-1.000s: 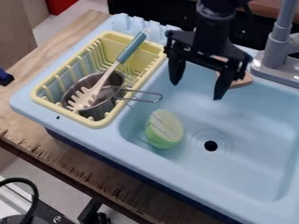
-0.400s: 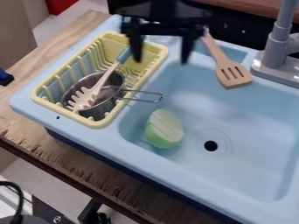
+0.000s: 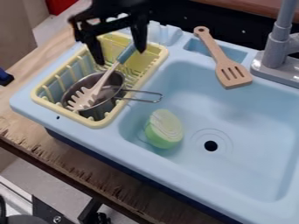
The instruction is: Move the silver pot into the sink on the right
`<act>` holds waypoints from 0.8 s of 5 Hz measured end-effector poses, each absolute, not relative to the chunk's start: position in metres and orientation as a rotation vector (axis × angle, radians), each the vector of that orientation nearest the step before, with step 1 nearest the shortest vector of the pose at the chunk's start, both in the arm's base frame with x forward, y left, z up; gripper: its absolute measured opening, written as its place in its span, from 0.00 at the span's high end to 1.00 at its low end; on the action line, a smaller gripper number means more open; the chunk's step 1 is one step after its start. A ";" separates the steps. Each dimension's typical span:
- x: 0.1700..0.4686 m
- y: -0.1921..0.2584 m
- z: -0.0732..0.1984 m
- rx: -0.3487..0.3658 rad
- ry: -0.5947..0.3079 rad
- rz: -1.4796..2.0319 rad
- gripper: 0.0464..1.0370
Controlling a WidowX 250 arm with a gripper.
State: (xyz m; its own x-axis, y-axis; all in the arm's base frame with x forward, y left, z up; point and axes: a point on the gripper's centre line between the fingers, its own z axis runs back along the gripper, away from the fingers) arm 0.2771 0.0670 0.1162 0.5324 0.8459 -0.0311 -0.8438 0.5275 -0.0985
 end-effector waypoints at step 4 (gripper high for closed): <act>0.266 0.072 0.074 -0.115 0.071 1.312 0.04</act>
